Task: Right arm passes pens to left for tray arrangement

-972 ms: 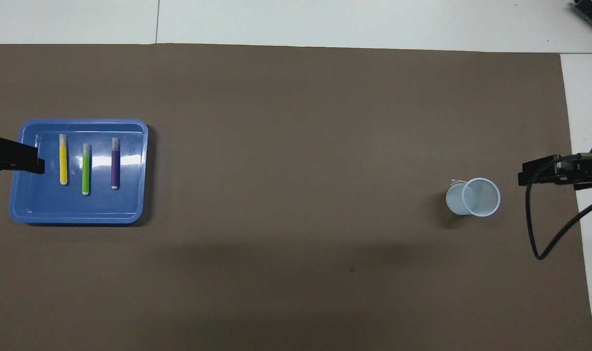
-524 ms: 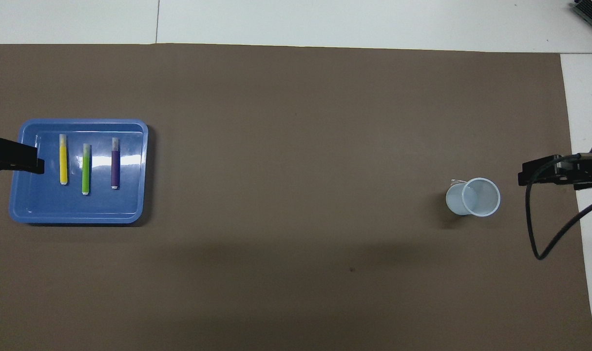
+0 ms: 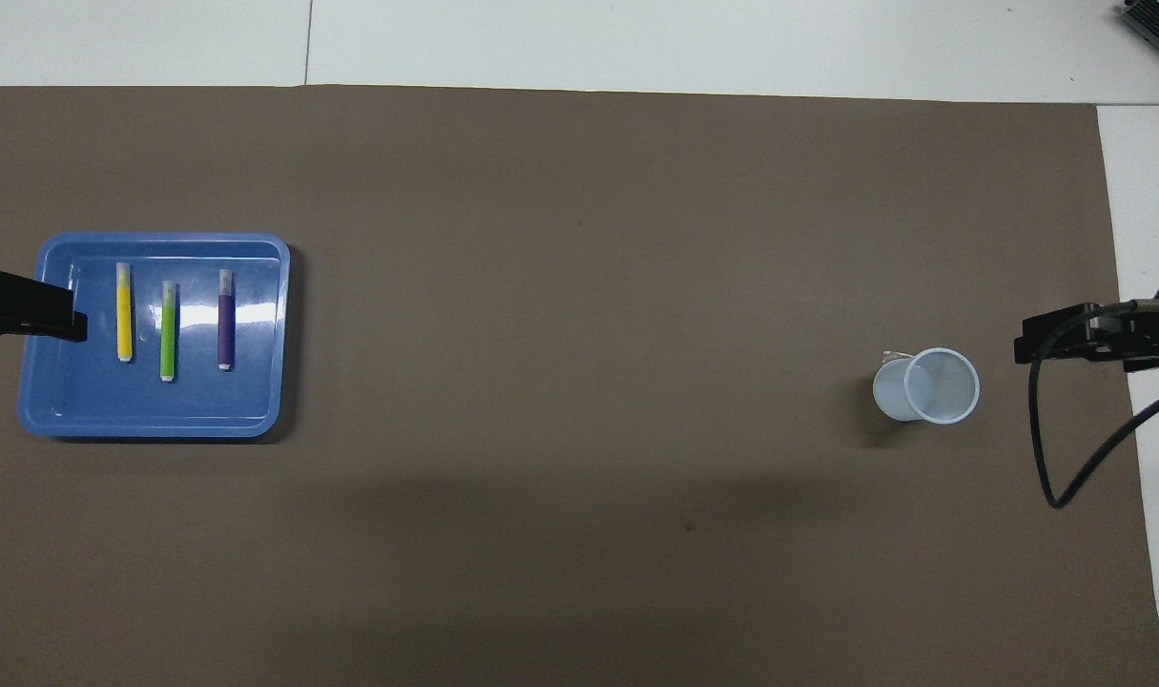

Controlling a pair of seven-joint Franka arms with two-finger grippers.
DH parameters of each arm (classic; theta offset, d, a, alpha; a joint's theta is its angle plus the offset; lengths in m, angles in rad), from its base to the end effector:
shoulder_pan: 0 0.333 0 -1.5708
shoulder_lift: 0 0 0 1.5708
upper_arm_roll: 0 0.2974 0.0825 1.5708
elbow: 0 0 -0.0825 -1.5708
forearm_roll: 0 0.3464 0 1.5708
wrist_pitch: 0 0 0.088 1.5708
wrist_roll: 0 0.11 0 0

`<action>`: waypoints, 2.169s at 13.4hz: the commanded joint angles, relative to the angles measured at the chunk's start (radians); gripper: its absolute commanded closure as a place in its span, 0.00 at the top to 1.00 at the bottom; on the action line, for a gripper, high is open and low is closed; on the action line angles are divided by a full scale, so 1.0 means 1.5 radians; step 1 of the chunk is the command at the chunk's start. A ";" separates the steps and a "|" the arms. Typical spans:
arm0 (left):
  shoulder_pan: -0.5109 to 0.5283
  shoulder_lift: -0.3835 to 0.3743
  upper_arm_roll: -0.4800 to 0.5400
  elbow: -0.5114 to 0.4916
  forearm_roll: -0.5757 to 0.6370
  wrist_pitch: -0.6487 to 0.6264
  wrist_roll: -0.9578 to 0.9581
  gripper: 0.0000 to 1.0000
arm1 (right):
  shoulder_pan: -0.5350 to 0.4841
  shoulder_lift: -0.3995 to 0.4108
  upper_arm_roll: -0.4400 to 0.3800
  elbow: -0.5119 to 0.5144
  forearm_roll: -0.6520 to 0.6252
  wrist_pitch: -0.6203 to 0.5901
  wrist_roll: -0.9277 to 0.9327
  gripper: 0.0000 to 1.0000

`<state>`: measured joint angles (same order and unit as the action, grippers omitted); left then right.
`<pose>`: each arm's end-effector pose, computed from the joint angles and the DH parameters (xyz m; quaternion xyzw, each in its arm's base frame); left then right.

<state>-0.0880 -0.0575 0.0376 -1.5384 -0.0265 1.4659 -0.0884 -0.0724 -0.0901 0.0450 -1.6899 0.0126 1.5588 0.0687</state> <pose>0.4885 -0.0272 0.6366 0.9997 0.0177 -0.0085 0.0137 0.4874 -0.0110 0.5955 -0.9986 0.0482 0.0206 0.0039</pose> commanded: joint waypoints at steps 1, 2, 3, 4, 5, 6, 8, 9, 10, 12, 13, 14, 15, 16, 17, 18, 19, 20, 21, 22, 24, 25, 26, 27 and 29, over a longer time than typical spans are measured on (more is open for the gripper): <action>-0.005 -0.018 0.004 -0.021 -0.005 0.015 0.008 1.00 | -0.005 -0.007 0.003 -0.003 0.001 0.000 -0.012 1.00; -0.005 -0.018 0.004 -0.021 -0.005 0.019 0.007 1.00 | -0.005 -0.007 0.003 -0.003 0.001 0.000 -0.012 1.00; -0.004 -0.018 0.004 -0.021 -0.005 0.019 0.006 1.00 | -0.005 -0.007 0.003 -0.003 0.001 0.000 -0.012 1.00; -0.001 -0.019 0.003 -0.021 -0.005 0.019 0.006 1.00 | -0.005 -0.007 0.003 -0.003 0.001 0.000 -0.012 1.00; 0.007 -0.019 -0.001 -0.019 -0.004 0.018 0.006 1.00 | -0.005 -0.007 0.003 -0.003 0.001 0.000 -0.012 1.00; 0.010 -0.020 -0.003 -0.016 -0.003 0.017 0.006 1.00 | -0.005 -0.007 0.003 -0.003 0.001 0.000 -0.012 1.00; 0.011 -0.026 -0.001 -0.017 -0.001 0.016 0.007 1.00 | -0.005 -0.007 0.003 -0.003 0.001 0.000 -0.012 1.00; 0.012 -0.026 0.003 -0.015 -0.001 0.016 0.007 1.00 | -0.005 -0.007 0.003 -0.003 0.001 0.000 -0.012 1.00; 0.011 -0.026 0.003 -0.015 0.000 0.018 0.007 1.00 | -0.005 -0.007 0.003 -0.003 0.001 0.000 -0.012 1.00; 0.008 -0.026 0.004 -0.015 0.000 0.017 0.007 1.00 | -0.005 -0.007 0.003 -0.003 0.001 0.000 -0.012 1.00; 0.010 -0.026 0.004 -0.015 0.000 0.018 0.007 1.00 | -0.005 -0.007 0.003 -0.003 0.001 0.000 -0.012 1.00; 0.009 -0.026 0.003 -0.015 0.000 0.017 0.006 1.00 | -0.005 -0.007 0.003 -0.003 0.001 0.000 -0.012 1.00; 0.010 -0.025 0.003 -0.015 0.000 0.016 0.007 1.00 | -0.005 -0.007 0.003 -0.003 0.001 0.000 -0.012 1.00; 0.010 -0.023 0.004 -0.014 0.000 0.016 0.007 1.00 | -0.005 -0.007 0.003 -0.003 0.001 0.000 -0.012 1.00; 0.010 -0.018 0.002 -0.013 0.000 0.016 0.006 1.00 | -0.005 -0.007 0.003 -0.003 0.001 0.000 -0.012 1.00; 0.010 -0.017 0.002 -0.012 0.000 0.018 0.006 1.00 | -0.005 -0.007 0.003 -0.003 0.001 0.000 -0.012 1.00; 0.011 -0.017 0.004 -0.013 0.000 0.018 0.007 1.00 | -0.005 -0.007 0.003 -0.003 0.001 0.000 -0.012 1.00; 0.011 -0.016 0.005 -0.013 0.000 0.018 0.007 1.00 | -0.005 -0.007 0.003 -0.003 0.001 0.000 -0.012 1.00; 0.010 -0.015 0.006 -0.013 0.000 0.019 0.007 1.00 | -0.005 -0.007 0.003 -0.003 0.001 0.000 -0.012 1.00; 0.009 -0.015 0.005 -0.013 0.000 0.018 0.006 1.00 | -0.005 -0.007 0.003 -0.003 0.001 0.000 -0.012 1.00; 0.009 -0.016 0.003 -0.013 0.000 0.018 0.006 1.00 | -0.005 -0.007 0.003 -0.003 0.001 0.000 -0.012 1.00; 0.009 -0.017 0.002 -0.013 0.000 0.017 0.007 1.00 | -0.005 -0.007 0.003 -0.003 0.001 0.000 -0.012 1.00; 0.009 -0.023 0.001 -0.013 0.000 0.017 0.006 1.00 | -0.005 -0.007 0.003 -0.003 0.001 0.000 -0.012 1.00; 0.007 -0.026 0.001 -0.017 0.000 0.016 0.006 1.00 | -0.005 -0.007 0.003 -0.003 0.001 0.000 -0.012 1.00; 0.005 -0.028 0.001 -0.020 -0.001 0.013 0.006 1.00 | -0.005 -0.007 0.003 -0.003 0.001 0.000 -0.012 1.00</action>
<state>-0.0829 -0.0748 0.0414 -1.5407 -0.0261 1.4750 -0.0885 -0.0724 -0.0901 0.0450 -1.6899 0.0126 1.5588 0.0687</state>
